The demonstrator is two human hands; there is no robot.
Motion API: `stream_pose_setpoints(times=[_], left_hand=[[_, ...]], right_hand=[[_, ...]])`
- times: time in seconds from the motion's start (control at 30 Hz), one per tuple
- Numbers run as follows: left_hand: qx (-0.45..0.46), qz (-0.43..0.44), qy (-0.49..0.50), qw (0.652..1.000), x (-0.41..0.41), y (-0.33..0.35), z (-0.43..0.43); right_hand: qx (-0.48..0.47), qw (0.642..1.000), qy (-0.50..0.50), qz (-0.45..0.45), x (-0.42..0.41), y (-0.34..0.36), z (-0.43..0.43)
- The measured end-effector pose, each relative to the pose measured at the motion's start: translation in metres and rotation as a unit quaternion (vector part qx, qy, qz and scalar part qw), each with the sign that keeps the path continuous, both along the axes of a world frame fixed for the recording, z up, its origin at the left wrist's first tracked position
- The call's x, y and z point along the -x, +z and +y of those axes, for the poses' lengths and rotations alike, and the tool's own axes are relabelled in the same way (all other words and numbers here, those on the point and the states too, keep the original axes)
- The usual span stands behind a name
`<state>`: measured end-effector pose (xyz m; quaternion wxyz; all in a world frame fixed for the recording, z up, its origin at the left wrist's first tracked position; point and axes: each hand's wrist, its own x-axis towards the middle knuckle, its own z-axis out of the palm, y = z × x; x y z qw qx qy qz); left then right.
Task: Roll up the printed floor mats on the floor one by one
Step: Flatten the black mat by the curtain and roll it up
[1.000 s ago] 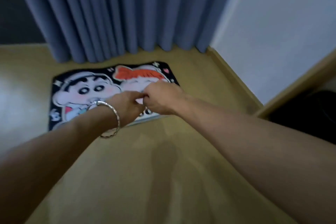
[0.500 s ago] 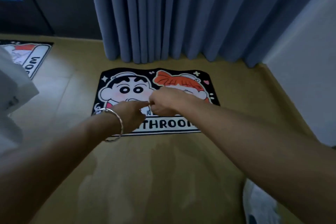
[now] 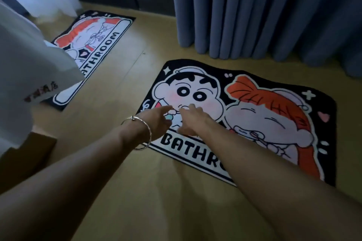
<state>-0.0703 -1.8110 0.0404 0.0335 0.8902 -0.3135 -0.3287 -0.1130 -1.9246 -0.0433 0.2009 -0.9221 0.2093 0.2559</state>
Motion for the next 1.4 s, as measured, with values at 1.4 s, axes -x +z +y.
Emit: stream_pose_setpoints(times=[1.4], left_hand=[[-0.045, -0.080, 0.114, 0.989, -0.133, -0.153, -0.061]], right_hand=[[-0.059, 0.974, 0.051, 0.213, -0.044, -0.025, 0.017]])
